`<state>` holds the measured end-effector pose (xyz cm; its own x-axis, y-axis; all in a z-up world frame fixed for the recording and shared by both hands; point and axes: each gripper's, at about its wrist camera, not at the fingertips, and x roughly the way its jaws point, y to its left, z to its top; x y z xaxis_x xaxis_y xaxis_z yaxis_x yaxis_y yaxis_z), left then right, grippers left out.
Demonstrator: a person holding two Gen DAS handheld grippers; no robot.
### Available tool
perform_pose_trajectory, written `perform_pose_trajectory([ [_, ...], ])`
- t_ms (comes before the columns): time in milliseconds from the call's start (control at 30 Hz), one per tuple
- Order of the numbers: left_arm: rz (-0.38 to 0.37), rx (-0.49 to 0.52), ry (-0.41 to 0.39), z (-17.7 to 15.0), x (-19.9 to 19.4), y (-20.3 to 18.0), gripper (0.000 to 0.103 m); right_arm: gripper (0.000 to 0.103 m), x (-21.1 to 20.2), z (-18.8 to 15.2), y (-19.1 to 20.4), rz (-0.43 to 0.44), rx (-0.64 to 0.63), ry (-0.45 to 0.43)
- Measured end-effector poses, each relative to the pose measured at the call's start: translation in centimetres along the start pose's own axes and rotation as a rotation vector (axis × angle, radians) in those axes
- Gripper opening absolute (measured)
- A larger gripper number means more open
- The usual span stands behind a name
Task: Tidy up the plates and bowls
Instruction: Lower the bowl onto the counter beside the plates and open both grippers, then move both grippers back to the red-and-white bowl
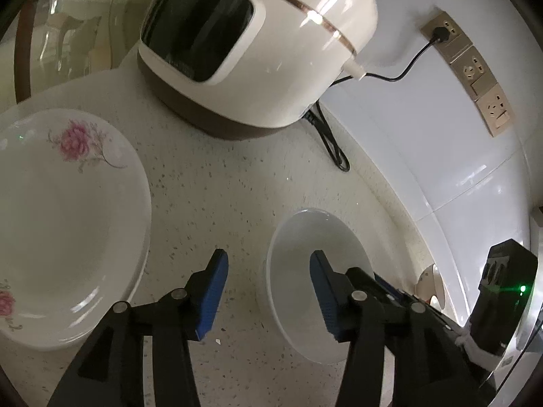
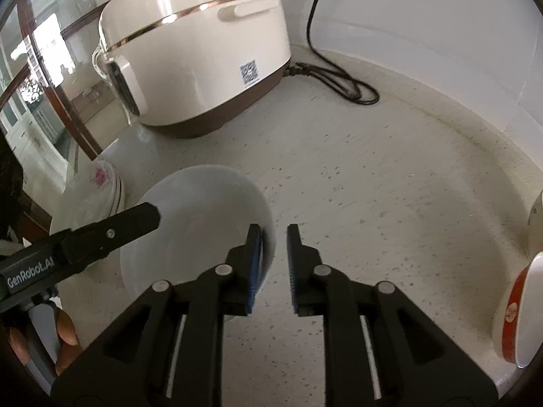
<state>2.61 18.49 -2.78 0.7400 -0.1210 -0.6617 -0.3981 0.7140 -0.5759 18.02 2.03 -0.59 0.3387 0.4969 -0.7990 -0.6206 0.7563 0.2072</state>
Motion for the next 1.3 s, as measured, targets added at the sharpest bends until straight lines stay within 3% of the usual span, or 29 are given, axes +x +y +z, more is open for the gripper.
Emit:
perform_pose_trajectory([
  [133,-0.017,0.03,-0.049,-0.2,-1.4,-0.5,0.054,0.04,-1.6,0.6,0.1,-0.023,-0.003,-0.047],
  [433,-0.083,0.165,-0.11,-0.9,-3.6,-3.7,0.06,0.05,-6.7,0.6,-2.0,-0.077,0.061,-0.138],
  [633,-0.129,0.22,-0.065,-1.8,-2.9,-5.2,0.06,0.063,-10.0,-0.9,-4.5,-0.138,0.098,-0.189],
  [1000,-0.222,0.374,0.044,-4.4,-0.4,-11.1,0.06,0.069,-14.3,-4.9,-13.9,-0.29,0.315,-0.279],
  [1300,-0.281,0.47,0.135,-6.9,2.0,-15.9,0.06,0.069,-14.1,-7.8,-19.4,-0.384,0.437,-0.251],
])
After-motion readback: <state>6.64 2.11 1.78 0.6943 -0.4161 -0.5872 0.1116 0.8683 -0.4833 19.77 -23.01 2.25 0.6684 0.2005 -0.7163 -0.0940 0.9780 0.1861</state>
